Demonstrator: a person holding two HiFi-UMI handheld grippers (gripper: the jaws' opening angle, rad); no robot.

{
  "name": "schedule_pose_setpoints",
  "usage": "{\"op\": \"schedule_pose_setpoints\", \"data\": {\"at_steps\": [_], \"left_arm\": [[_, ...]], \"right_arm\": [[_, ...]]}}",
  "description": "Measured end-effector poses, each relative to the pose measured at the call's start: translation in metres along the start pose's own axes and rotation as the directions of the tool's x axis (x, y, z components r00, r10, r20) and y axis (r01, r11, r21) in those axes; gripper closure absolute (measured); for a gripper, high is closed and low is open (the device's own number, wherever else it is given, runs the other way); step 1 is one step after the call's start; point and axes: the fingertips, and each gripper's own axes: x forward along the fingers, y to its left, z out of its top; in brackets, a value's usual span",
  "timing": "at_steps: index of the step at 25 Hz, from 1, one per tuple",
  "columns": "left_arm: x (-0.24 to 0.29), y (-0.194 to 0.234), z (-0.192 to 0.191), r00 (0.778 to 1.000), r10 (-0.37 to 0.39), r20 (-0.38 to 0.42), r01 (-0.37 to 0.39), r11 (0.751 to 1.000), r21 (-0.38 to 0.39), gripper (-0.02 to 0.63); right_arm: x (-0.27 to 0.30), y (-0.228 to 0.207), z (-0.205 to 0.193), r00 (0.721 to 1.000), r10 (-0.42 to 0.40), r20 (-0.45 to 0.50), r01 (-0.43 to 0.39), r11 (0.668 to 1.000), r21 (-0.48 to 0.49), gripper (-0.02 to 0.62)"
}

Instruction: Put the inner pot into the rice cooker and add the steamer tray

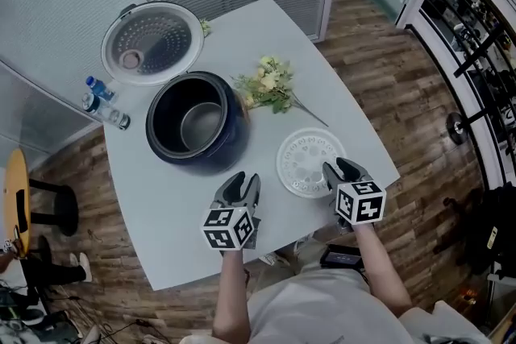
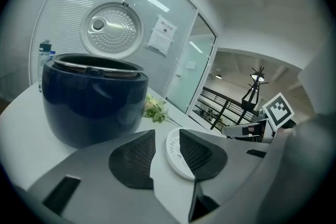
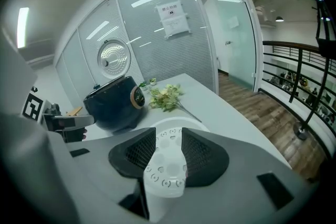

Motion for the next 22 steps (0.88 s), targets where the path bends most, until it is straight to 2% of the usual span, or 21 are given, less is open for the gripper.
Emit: {"op": "schedule_pose_setpoints", "data": {"at_steps": [10,22], "left_arm": [[0.041,-0.012,-0.026,0.996,0.009,-0.085,-0.009,1.000,0.000,0.462],[0.071,-0.014,-0.057,0.987,0.012,-0.160,-0.017,0.999,-0.031,0.462]], "right_arm": [[0.015,-0.054,-0.024,0.997,-0.036,-0.068,0.037,0.999,0.020,0.443],[0.035,-0.084,-0.049,0.987,-0.050,-0.153,0.052,0.999,0.010,0.443]]}}
